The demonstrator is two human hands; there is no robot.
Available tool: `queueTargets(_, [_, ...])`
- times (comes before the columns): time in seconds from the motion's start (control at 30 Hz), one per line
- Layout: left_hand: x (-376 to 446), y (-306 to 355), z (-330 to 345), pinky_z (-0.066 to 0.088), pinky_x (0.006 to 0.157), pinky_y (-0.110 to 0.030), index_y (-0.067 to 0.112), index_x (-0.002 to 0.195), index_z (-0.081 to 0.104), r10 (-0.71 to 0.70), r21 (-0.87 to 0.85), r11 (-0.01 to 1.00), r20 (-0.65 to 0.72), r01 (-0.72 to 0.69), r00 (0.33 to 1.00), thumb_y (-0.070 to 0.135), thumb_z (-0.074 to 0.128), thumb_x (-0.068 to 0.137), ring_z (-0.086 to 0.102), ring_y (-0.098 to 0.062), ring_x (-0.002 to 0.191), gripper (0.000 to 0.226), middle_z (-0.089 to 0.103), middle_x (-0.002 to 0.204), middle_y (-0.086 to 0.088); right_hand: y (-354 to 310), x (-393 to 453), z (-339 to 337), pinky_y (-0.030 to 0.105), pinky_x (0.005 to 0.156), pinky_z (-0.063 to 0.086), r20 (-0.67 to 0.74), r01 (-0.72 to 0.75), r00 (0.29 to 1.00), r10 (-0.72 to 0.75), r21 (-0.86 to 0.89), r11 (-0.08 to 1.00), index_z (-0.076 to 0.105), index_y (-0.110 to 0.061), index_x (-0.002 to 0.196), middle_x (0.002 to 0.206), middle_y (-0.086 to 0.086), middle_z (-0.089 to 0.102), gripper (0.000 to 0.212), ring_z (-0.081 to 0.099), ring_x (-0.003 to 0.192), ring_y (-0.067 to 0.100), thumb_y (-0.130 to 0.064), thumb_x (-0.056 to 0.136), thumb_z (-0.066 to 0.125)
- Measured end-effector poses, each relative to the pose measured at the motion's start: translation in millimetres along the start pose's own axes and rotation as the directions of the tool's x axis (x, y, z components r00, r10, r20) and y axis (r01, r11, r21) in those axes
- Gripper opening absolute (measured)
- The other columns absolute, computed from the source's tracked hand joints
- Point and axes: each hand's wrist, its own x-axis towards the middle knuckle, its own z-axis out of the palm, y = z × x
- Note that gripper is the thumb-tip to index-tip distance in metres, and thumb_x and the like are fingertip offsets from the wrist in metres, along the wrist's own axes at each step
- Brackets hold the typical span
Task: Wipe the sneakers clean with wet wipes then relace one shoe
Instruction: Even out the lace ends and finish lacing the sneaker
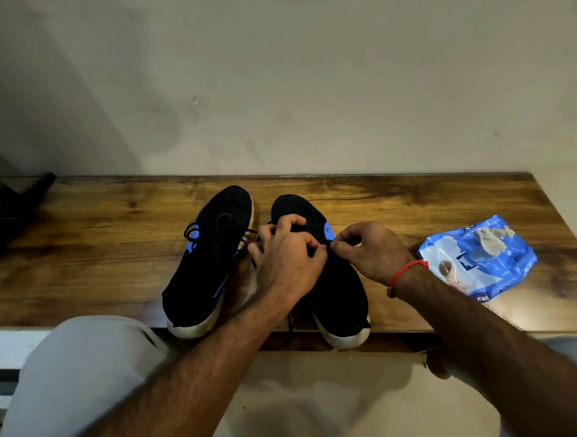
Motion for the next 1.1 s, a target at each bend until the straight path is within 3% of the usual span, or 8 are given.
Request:
queueTargets(0.3, [-7, -4, 4, 0.018, 0.100, -0.039, 0.031, 0.104, 0.073, 0.122, 0.115, 0.986, -0.040, -0.117, 0.992, 0.046, 0.060, 0.096, 0.025, -0.019, 0.134, 0.022, 0.035, 0.149, 0.015, 4, 1, 7, 0.017, 0.059, 0.045, -0.010, -0.039, 0.999, 0.040, 0.108, 0.993, 0.073, -0.021, 0.087, 0.084, -0.005, 0.070, 0.013, 0.065, 0.080, 0.006, -0.028, 0.093, 0.065])
queueTargets(0.57, [-7, -8, 6, 0.018, 0.099, -0.038, 0.032, 0.104, 0.075, 0.174, 0.073, 0.982, -0.016, -0.173, 0.985, 0.044, 0.063, 0.095, 0.024, -0.020, 0.135, 0.020, 0.034, 0.149, 0.014, 8, 1, 12, 0.025, 0.061, 0.050, -0.042, -0.081, 0.995, 0.091, 0.184, 0.980, 0.074, -0.020, 0.083, 0.084, 0.000, 0.073, 0.014, 0.066, 0.078, 0.009, -0.028, 0.092, 0.066])
queueTargets(0.73, [-11, -6, 5, 0.016, 0.098, -0.038, 0.032, 0.104, 0.075, 0.148, 0.114, 0.983, -0.052, -0.141, 0.988, 0.044, 0.062, 0.095, 0.025, -0.019, 0.134, 0.020, 0.036, 0.148, 0.016, 11, -1, 18, 0.038, 0.080, 0.061, -0.030, -0.068, 0.997, 0.077, 0.246, 0.967, 0.074, -0.019, 0.084, 0.085, 0.001, 0.074, 0.012, 0.070, 0.085, 0.013, -0.027, 0.091, 0.068])
queueTargets(0.83, [-11, -7, 7, 0.016, 0.096, -0.037, 0.031, 0.104, 0.074, 0.114, 0.090, 0.990, -0.053, -0.109, 0.992, 0.043, 0.062, 0.096, 0.025, -0.018, 0.133, 0.019, 0.037, 0.145, 0.017, 12, -2, 18, 0.038, 0.079, 0.061, -0.026, -0.048, 0.998, 0.056, 0.259, 0.965, 0.074, -0.017, 0.089, 0.087, 0.002, 0.074, 0.010, 0.071, 0.086, 0.015, -0.026, 0.090, 0.070])
queueTargets(0.97, [-6, -11, 12, 0.019, 0.095, -0.035, 0.029, 0.102, 0.074, 0.095, -0.005, 0.995, -0.064, -0.096, 0.993, 0.038, 0.063, 0.096, 0.028, -0.017, 0.131, 0.016, 0.041, 0.141, 0.016, 12, -3, 15, 0.017, 0.058, 0.048, -0.006, -0.027, 1.000, 0.029, 0.233, 0.972, 0.071, -0.018, 0.098, 0.090, 0.001, 0.071, 0.013, 0.064, 0.078, 0.007, -0.026, 0.088, 0.073])
queueTargets(1.1, [-1, -11, 13, 0.023, 0.098, -0.036, 0.029, 0.100, 0.075, 0.029, -0.127, 0.991, -0.024, -0.031, 0.999, 0.040, 0.065, 0.096, 0.028, -0.016, 0.130, 0.016, 0.044, 0.136, 0.016, 12, 0, 13, 0.031, 0.074, 0.057, -0.042, -0.001, 0.999, 0.005, 0.104, 0.995, 0.073, -0.020, 0.097, 0.089, -0.003, 0.071, 0.017, 0.066, 0.085, 0.010, -0.032, 0.086, 0.074])
